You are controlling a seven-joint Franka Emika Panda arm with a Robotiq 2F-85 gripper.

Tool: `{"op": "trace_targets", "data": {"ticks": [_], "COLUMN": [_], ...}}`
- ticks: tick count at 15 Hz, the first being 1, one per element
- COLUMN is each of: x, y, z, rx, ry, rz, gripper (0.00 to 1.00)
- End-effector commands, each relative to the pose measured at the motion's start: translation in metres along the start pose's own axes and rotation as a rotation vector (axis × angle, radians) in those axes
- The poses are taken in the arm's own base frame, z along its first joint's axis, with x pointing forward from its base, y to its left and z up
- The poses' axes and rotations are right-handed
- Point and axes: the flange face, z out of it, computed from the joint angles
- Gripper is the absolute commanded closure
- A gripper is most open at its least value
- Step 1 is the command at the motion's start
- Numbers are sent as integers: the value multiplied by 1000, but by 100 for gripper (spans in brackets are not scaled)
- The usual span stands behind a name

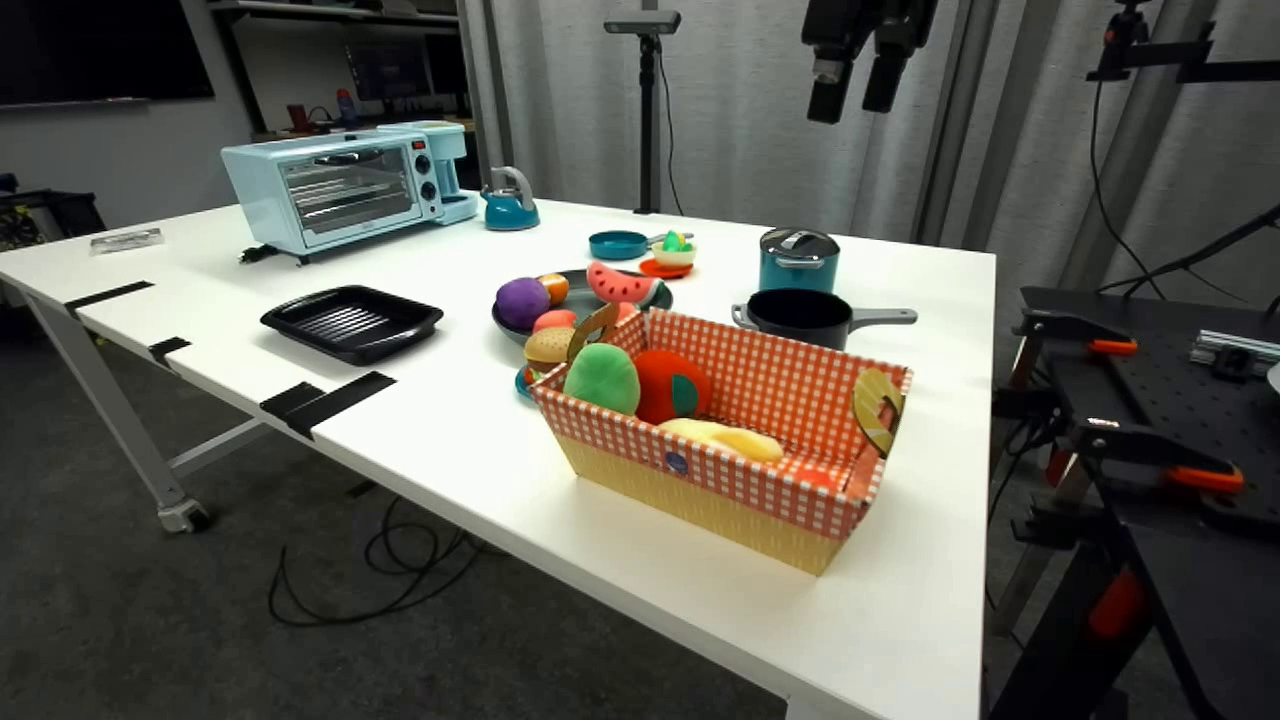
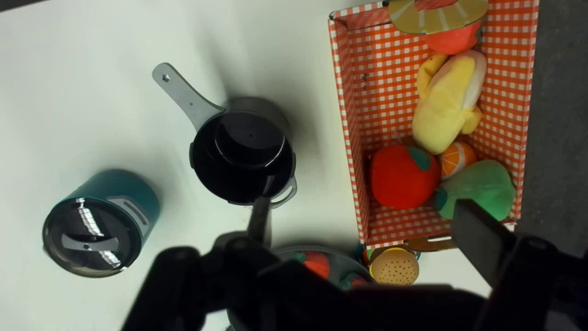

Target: Remove the lid from the blue pot and place it on the black pot

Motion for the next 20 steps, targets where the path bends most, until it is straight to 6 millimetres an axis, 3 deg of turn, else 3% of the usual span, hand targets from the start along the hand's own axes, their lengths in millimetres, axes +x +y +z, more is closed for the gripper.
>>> {"op": "trace_targets", "data": {"ticks": [1,10,15,20], "x": [30,82,95,106], "y": [13,58,79,86], "z": [7,29,50,71], "rx": [-18,-72,-101,-108], "ry": [8,-3,-27,-27], "rz": [50,130,155,157], "gripper": [0,0,0,0]}}
